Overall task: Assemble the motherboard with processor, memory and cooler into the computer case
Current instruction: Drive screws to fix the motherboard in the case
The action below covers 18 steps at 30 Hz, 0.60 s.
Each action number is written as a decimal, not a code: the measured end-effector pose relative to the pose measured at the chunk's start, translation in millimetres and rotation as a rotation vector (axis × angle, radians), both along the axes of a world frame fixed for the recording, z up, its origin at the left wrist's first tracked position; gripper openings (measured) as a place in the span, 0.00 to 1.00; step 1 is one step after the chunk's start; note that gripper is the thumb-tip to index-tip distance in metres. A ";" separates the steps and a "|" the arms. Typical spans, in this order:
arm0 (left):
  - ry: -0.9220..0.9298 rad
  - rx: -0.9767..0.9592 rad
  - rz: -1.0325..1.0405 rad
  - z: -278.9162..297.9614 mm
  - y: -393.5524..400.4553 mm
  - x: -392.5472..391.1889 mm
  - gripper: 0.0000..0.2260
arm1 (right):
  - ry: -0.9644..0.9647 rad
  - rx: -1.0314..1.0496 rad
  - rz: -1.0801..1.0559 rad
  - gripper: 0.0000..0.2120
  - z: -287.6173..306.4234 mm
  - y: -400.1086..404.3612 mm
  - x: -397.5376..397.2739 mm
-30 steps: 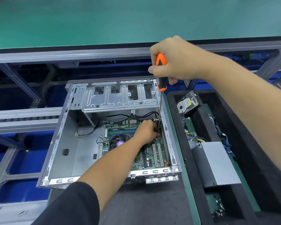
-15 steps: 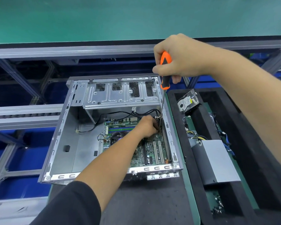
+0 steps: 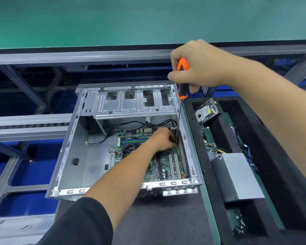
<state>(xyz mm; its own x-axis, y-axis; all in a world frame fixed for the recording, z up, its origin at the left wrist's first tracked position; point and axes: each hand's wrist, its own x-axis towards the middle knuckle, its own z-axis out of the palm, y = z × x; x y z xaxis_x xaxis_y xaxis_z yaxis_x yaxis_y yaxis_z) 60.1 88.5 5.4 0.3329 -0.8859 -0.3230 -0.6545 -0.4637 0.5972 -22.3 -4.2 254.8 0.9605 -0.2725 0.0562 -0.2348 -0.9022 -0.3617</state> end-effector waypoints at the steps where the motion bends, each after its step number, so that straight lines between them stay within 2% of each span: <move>1: -0.014 -0.008 -0.015 -0.6 0.3 -1.5 0.09 | 0.011 -0.004 -0.024 0.09 0.5 1.7 0.9; 6: -0.128 -0.020 -0.025 -2.0 -1.8 -10.5 0.07 | 0.139 -0.060 -0.057 0.19 10.2 11.4 5.8; 9: -0.159 -0.031 0.010 -1.6 -1.5 -14.6 0.06 | 0.243 -0.106 -0.029 0.07 21.6 9.1 4.9; 12: -0.164 -0.042 0.024 -2.4 -1.4 -16.4 0.06 | 0.185 -0.161 0.093 0.02 22.9 6.7 0.2; 14: -0.153 -0.038 0.026 -3.0 -1.5 -16.3 0.07 | 0.138 -0.303 0.108 0.11 19.2 8.8 -2.7; 16: -0.148 -0.039 0.029 -3.5 -2.0 -15.8 0.07 | 0.144 -0.446 0.025 0.20 16.8 12.5 -3.0; 18: -0.148 -0.046 0.033 -5.4 -3.2 -15.5 0.06 | 0.239 -0.472 0.020 0.19 21.3 14.4 -2.6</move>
